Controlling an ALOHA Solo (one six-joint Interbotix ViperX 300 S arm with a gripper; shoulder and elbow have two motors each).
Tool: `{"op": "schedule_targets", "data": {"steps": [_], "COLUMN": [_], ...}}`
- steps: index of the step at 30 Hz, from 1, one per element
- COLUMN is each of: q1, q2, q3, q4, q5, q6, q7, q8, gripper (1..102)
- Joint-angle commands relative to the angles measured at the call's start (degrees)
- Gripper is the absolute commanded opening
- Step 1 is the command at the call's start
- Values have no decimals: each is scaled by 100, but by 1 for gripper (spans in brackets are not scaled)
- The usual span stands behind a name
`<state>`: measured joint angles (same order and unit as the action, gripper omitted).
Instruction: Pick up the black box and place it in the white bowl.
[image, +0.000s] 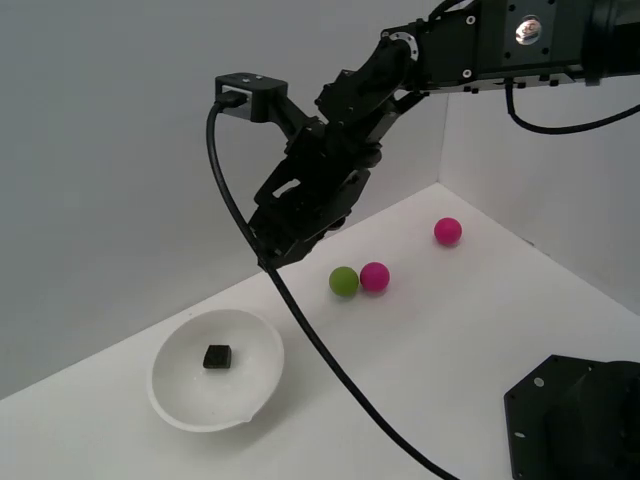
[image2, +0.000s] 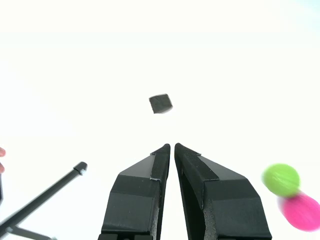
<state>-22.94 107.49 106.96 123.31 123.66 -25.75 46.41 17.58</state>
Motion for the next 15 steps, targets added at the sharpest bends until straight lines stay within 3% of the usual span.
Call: {"op": "schedule_targets", "data": {"steps": [1,10,15], "q1": [149,844,1477], "q2": [413,1617,2268], "q3": [466,1670,2329], "q4": [176,1063,1626], "q5": [123,1011,1591], "q6": [-53,-62,-123], "q7": [26,-562,-580], "q8": [149,554,1107], "gripper": [3,3,3]}}
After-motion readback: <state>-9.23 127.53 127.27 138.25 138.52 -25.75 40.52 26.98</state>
